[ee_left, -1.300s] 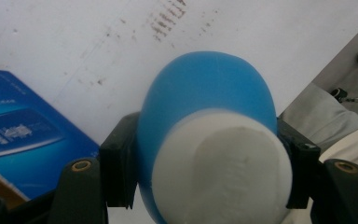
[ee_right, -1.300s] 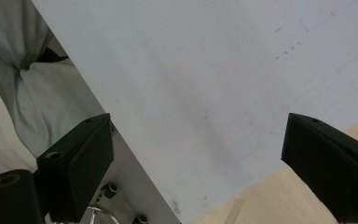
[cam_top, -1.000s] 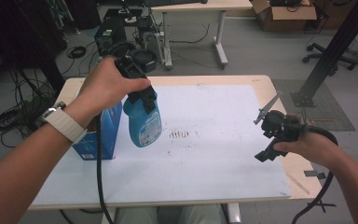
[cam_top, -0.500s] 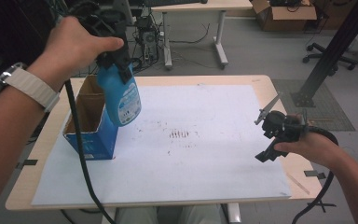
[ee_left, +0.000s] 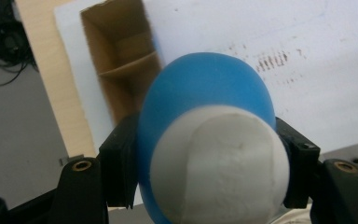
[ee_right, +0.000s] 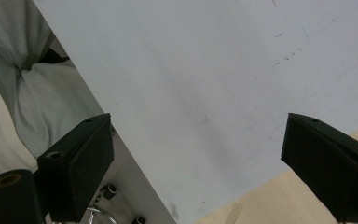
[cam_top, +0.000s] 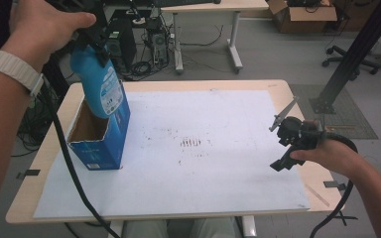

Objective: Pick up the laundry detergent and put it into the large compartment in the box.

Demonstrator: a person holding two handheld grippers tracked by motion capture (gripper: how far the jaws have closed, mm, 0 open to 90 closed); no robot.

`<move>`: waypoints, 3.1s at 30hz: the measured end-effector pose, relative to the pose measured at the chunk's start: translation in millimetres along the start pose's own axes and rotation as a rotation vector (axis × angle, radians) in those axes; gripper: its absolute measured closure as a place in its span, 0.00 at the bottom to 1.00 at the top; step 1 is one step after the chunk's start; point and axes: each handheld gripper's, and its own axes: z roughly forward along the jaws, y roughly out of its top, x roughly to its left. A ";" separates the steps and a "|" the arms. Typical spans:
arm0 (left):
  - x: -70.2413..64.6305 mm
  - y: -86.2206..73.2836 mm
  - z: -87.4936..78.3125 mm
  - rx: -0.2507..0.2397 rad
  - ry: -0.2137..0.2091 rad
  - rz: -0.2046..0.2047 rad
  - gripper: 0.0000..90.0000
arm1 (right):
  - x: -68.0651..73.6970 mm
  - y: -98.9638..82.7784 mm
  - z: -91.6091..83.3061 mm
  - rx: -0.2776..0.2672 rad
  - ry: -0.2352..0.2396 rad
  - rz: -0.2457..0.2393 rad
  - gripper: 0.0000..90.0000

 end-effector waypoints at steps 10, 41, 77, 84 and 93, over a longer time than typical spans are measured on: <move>24.7 -0.2 19.2 -0.011 0.074 -0.130 0.41 | -0.8 0.2 -0.2 0.002 0.001 0.005 0.10; 58.9 -23.4 134.2 0.015 0.095 -0.239 0.41 | -1.6 6.2 6.5 0.010 0.009 0.001 0.10; 58.1 -44.0 229.9 0.041 0.093 -0.212 0.41 | -0.8 4.3 7.6 0.014 0.009 0.011 0.10; 58.4 -43.3 230.1 0.047 0.086 -0.204 0.41 | -1.2 4.3 8.6 0.013 0.011 0.013 0.10; 61.9 -43.0 231.0 0.036 0.057 -0.205 0.38 | -0.2 5.4 10.0 0.016 0.015 0.009 0.10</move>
